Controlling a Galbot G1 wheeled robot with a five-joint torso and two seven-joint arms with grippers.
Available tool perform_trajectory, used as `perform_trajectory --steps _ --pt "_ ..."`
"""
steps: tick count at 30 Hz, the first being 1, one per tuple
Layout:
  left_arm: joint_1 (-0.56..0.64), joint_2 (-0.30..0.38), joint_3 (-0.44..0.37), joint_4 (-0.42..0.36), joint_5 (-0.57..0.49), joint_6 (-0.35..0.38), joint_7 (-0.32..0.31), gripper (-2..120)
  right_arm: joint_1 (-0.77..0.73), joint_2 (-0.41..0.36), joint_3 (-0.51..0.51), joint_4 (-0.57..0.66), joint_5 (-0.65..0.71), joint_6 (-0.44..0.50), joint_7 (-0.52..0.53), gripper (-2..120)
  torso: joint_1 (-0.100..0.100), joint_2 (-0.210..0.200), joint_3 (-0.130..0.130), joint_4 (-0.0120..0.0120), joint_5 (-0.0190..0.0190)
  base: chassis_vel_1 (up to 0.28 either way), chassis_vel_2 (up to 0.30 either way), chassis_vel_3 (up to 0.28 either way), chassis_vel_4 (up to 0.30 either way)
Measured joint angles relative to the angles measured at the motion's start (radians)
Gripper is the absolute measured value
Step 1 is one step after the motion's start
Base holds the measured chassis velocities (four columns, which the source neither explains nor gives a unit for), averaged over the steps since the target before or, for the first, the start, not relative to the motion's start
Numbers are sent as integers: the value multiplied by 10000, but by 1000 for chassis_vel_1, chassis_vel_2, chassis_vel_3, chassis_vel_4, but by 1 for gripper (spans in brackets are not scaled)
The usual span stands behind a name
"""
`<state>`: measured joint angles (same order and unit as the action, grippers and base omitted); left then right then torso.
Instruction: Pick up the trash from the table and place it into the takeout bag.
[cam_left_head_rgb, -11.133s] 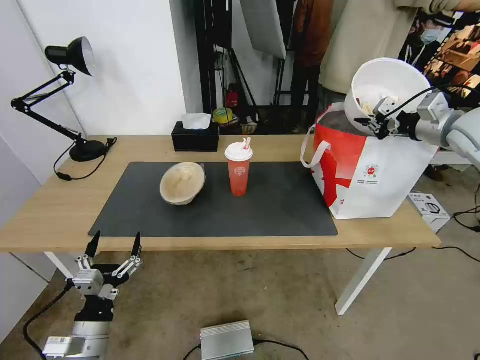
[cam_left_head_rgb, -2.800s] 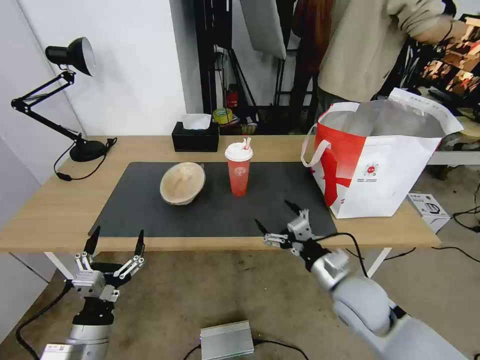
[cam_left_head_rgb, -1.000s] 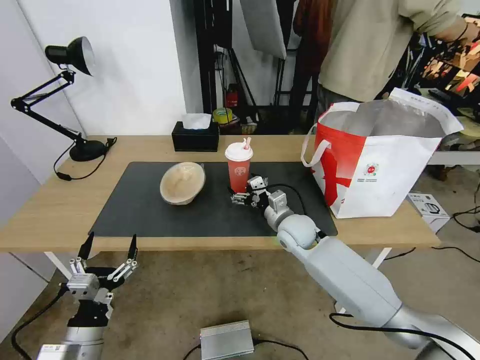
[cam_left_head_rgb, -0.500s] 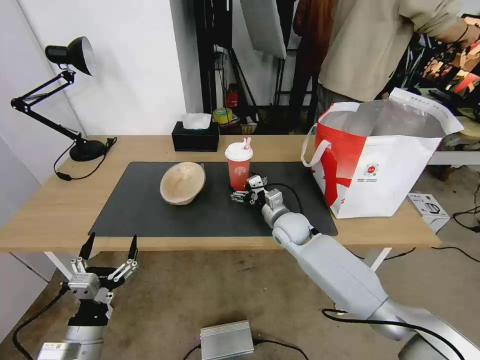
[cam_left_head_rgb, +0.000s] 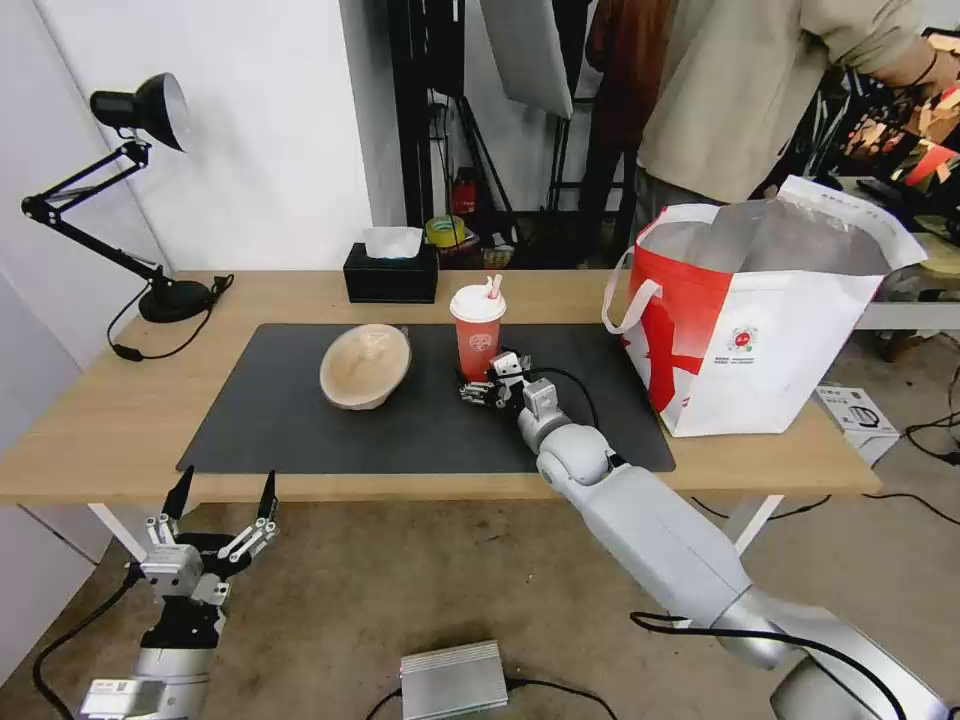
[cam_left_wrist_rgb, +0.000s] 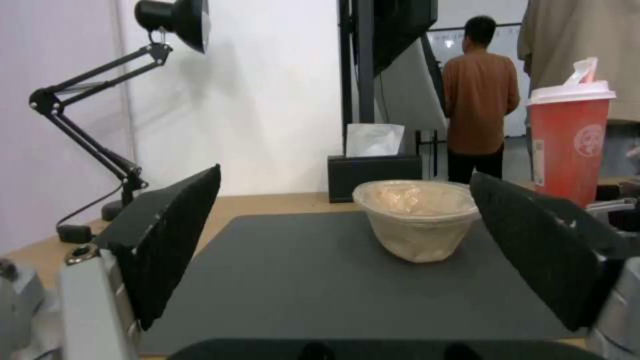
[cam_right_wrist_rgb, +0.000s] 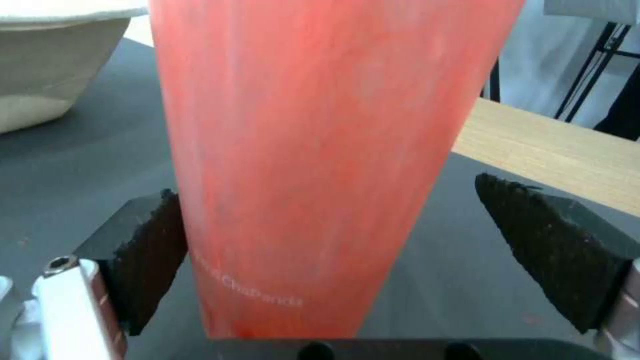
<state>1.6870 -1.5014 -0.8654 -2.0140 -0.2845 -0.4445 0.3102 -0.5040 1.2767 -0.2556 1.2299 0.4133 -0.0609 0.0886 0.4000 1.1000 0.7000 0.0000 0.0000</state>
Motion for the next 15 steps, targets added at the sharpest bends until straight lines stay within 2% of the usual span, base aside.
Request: perform_trajectory --steps 7,15 --pt "1 -83 15 29 -5 -11 8 100 -8 50 -24 -54 -76 26 -20 96 0 0 0 1 0 0 0 0 0" --pt "-19 -89 8 32 -5 -18 10 100 -86 -37 -43 46 -74 170 -123 68 -1 0 -1 1 0 0 0 0 0"
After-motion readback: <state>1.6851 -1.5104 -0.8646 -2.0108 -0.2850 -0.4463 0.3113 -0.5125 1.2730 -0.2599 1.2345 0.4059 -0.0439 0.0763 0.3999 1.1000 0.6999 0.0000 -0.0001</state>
